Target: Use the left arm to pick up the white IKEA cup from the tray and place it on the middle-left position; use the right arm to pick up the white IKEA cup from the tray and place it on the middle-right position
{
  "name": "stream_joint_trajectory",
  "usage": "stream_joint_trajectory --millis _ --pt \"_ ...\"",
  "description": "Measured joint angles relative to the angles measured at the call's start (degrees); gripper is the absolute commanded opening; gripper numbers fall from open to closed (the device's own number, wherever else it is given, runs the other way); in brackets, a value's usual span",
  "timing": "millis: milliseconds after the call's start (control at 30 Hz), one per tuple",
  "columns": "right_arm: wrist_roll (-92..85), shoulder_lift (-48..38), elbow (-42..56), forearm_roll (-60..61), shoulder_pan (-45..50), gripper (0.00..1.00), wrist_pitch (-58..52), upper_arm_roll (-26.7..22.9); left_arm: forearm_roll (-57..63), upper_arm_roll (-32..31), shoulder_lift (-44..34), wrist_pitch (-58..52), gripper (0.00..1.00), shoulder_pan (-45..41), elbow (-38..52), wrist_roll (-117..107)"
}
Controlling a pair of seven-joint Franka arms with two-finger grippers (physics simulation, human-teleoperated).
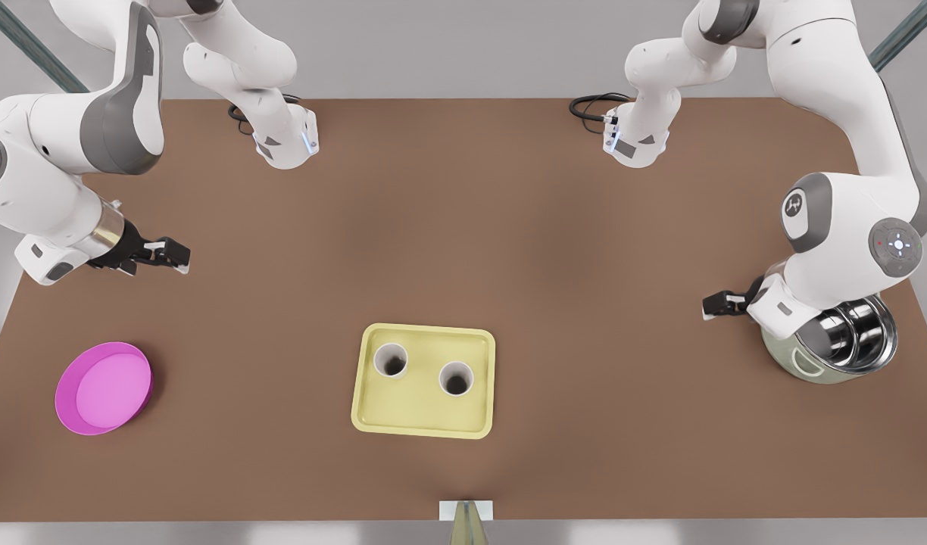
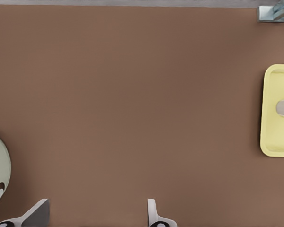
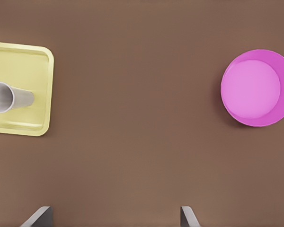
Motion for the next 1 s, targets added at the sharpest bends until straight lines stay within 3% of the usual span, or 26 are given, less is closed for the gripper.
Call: stream_joint_trajectory --millis 133,233,533,733,1000 --pt "0.1 1.1 0.0 0.1 0.5 1.00 0.1 0.0 0.4 0.0 0.0 0.6 1.00 -0.6 0.0 0.3" --pt "1.7 5.0 0.1 0.1 6.1 1.00 1.8 0.0 1.2 0.0 0.0 0.8 1.00 -0.9 -0.5 0.4" --pt "12.6 24.2 2.5 2.9 21.4 1.00 17.3 1.2 1.9 0.0 0.0 0.9 1.00 -0.9 -1.2 0.8" --pt "20.0 31.9 2.6 3.5 22.1 1.00 30.3 1.1 1.9 0.0 -0.1 0.9 1.00 -0.9 -1.4 0.8" --pt "26.7 34.2 2.4 3.7 22.4 1.00 38.1 1.0 1.9 0.0 -0.2 0.7 1.00 -1.0 -1.6 0.9"
